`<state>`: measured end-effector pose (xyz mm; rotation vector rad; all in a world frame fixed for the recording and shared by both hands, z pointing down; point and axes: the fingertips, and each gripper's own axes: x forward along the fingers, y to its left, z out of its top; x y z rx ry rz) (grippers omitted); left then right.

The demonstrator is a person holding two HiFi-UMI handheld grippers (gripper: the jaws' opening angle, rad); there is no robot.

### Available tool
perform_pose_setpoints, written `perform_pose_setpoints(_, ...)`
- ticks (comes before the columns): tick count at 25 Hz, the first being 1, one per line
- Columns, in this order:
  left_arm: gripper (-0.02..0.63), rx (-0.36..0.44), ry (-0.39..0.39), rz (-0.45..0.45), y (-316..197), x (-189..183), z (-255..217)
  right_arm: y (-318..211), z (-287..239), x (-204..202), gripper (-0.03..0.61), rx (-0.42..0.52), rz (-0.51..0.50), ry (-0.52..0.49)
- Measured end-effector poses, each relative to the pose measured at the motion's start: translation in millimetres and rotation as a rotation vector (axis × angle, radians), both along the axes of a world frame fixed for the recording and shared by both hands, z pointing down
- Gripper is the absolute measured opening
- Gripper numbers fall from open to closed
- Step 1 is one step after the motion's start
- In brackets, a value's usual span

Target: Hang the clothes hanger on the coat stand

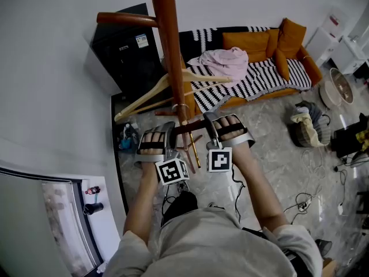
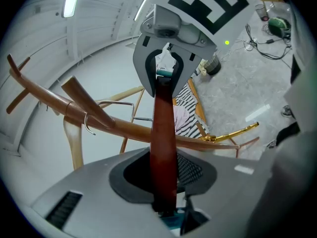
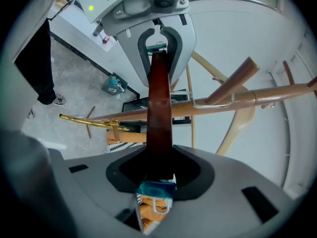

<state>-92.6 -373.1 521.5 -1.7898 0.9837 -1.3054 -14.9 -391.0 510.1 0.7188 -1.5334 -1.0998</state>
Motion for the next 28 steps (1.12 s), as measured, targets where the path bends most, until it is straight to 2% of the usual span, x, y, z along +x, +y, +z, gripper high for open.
perform_pose_setpoints(6,0.124,-0.007,0.005,-0.001,-5,1,8,-3,12,0,0.121,-0.031,0.006,-0.002)
perform_pose_setpoints(13,0.126,0.002,0.016,-0.003,-12,1,16,-11,19,1,0.121,-0.024,0.009,-0.003)
perform_pose_setpoints(19,0.126,0.065,-0.010,-0.019,-20,-3,20,-18,21,2,0.126,0.036,-0.001,0.014)
perform_pose_setpoints(28,0.137,0.120,-0.008,-0.031,-27,-9,19,-22,26,-1,0.150,0.064,-0.003,-0.049)
